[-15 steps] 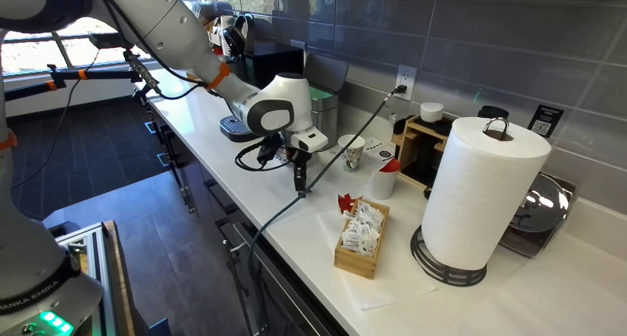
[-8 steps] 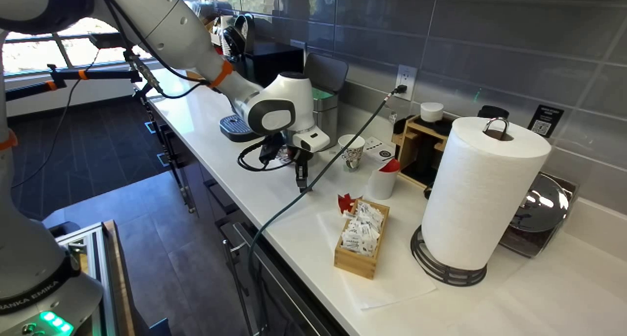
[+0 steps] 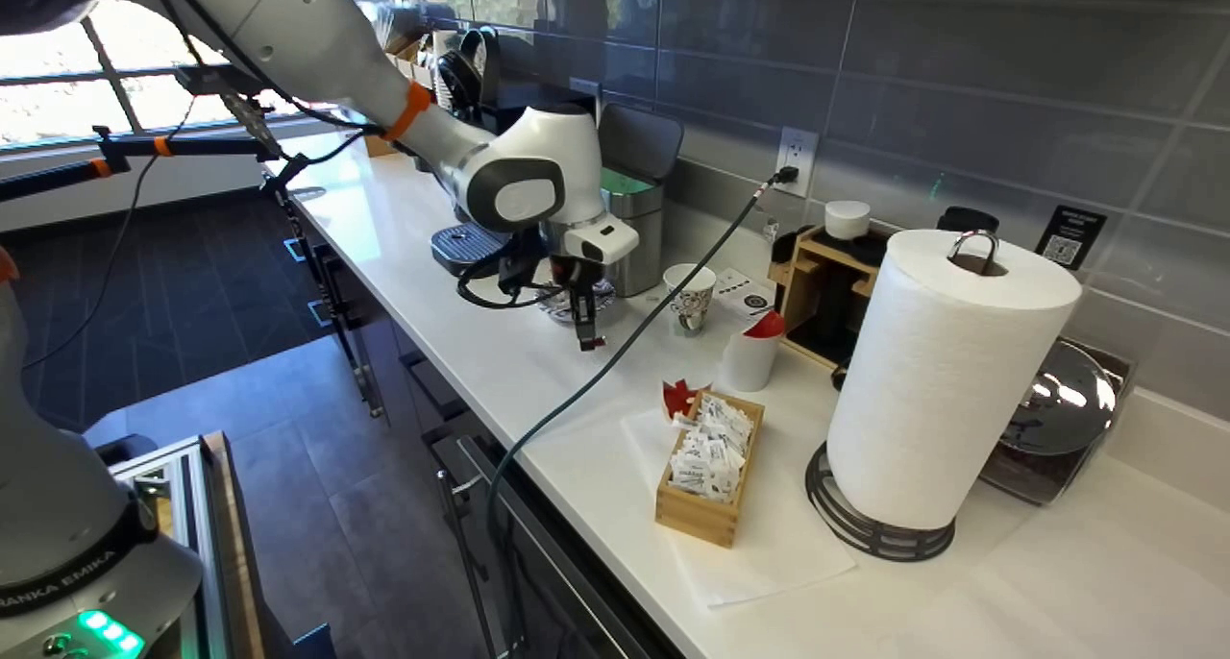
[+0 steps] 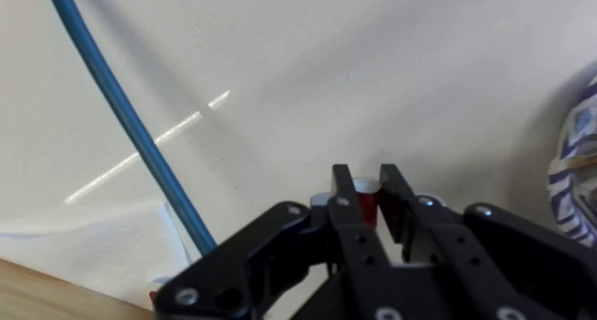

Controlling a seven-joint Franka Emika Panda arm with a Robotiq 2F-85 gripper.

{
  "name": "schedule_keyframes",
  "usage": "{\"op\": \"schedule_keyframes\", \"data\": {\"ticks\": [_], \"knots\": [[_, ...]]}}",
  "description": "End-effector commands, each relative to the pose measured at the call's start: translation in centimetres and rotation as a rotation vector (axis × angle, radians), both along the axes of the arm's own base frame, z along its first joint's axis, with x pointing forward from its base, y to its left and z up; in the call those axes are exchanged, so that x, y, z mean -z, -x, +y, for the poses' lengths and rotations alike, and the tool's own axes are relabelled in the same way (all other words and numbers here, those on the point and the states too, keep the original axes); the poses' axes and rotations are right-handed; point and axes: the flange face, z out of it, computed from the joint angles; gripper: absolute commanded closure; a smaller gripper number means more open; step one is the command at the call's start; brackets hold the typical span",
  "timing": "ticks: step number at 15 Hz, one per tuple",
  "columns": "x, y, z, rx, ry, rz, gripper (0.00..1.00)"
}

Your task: Put the broken piece closest to you in the broken cup

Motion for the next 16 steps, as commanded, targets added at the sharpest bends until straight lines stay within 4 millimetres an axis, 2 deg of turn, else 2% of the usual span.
{"op": "schedule_keyframes", "data": {"ticks": [1, 4, 6, 9, 13, 16], "knots": [[-5.0, 4.7, 0.2, -0.158, -0.060, 0.024, 0.95], [-8.4, 6.7, -0.2, -0.244, -0.090, 0.026, 0.95], [-10.2, 6.9, -0.5, -0.223, -0.085, -0.028, 0.95], [-11.9, 4.4, 0.0, -0.159, -0.045, -0.143, 0.95], [-12.0, -0.2, 0.0, -0.083, 0.023, -0.255, 0.95], [-11.5, -3.0, -2.1, 0.008, 0.100, -0.300, 0.95]]}}
